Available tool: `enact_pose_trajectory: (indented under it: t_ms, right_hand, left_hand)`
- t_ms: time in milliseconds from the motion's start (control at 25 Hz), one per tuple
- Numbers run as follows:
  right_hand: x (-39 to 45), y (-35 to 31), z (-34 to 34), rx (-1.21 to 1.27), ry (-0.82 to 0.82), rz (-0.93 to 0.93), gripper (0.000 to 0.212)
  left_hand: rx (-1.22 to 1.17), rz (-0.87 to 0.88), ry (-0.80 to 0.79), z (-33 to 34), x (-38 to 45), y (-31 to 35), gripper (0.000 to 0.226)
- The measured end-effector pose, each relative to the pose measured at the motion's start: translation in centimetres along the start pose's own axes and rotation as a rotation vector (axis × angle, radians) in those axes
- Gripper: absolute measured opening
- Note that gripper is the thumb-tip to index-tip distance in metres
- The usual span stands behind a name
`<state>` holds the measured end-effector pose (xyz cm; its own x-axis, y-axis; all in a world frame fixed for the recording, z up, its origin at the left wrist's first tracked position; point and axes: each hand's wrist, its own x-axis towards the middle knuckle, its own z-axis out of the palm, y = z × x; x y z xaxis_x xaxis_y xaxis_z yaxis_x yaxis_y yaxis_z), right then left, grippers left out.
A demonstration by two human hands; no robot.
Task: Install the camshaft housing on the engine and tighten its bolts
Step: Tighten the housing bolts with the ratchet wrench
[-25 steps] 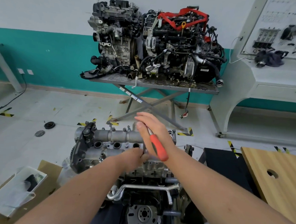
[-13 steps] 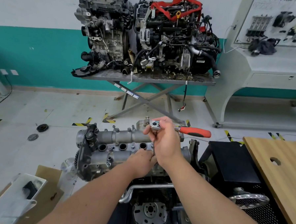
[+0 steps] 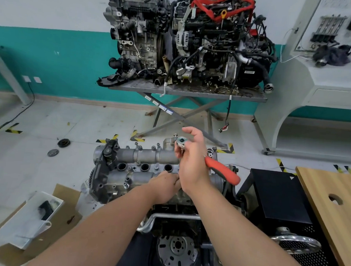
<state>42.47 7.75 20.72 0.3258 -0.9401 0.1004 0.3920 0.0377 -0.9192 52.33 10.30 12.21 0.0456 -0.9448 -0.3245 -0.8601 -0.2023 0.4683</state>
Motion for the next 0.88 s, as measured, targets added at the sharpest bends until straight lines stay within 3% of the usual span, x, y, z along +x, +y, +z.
enact_pose_trajectory:
  t_ms: [80, 280, 400, 600, 880]
  right_hand:
    - [0.2, 0.4, 0.0, -0.045, -0.025, -0.060, 0.039]
    - [0.4, 1.1, 0.6, 0.130, 0.027, -0.061, 0.030]
    - [0.1, 0.8, 0.7, 0.262, 0.049, 0.003, 0.039]
    - [0.0, -0.4, 1.3, 0.315, 0.132, 0.120, 0.017]
    - [-0.3, -1.9, 1.8, 0.428, 0.202, 0.261, 0.019]
  left_hand:
    - [-0.009, 0.006, -0.003, -0.1, 0.0, 0.1, 0.025]
    - [0.004, 0.025, -0.015, -0.4, -0.3, -0.2, 0.037]
    - [0.043, 0.051, -0.023, -0.4, -0.2, -0.4, 0.041]
    - [0.042, 0.011, -0.002, 0.1, 0.0, -0.4, 0.028]
    - [0.067, -0.010, 0.002, 0.0, -0.3, 0.0, 0.026]
